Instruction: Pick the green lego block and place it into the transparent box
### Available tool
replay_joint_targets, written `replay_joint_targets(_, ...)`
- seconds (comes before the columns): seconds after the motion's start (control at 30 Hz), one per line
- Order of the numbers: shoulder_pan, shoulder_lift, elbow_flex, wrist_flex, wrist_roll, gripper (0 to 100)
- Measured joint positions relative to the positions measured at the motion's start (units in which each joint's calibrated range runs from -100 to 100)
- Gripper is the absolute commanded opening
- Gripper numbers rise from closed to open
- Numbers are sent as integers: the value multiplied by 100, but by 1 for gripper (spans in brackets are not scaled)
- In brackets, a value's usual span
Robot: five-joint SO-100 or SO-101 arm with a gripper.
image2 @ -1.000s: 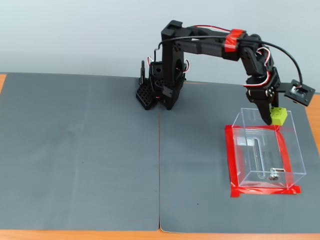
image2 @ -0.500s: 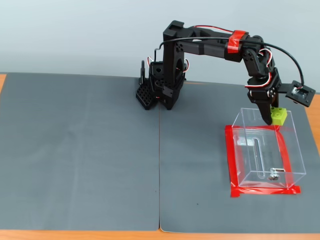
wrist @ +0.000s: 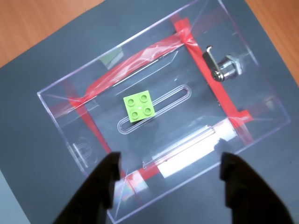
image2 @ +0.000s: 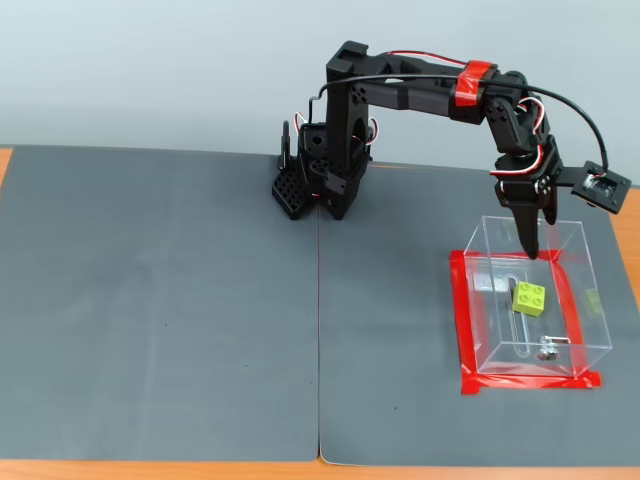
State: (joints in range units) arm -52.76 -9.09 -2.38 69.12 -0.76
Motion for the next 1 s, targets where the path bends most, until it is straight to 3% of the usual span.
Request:
replay_joint_targets(0.23,251,-331,0,0,0,3)
replay_joint_targets(0.8,1997,-2676,-9,17,0,2)
replay_joint_targets(1.0,3080,-4027,1311,17,0,2)
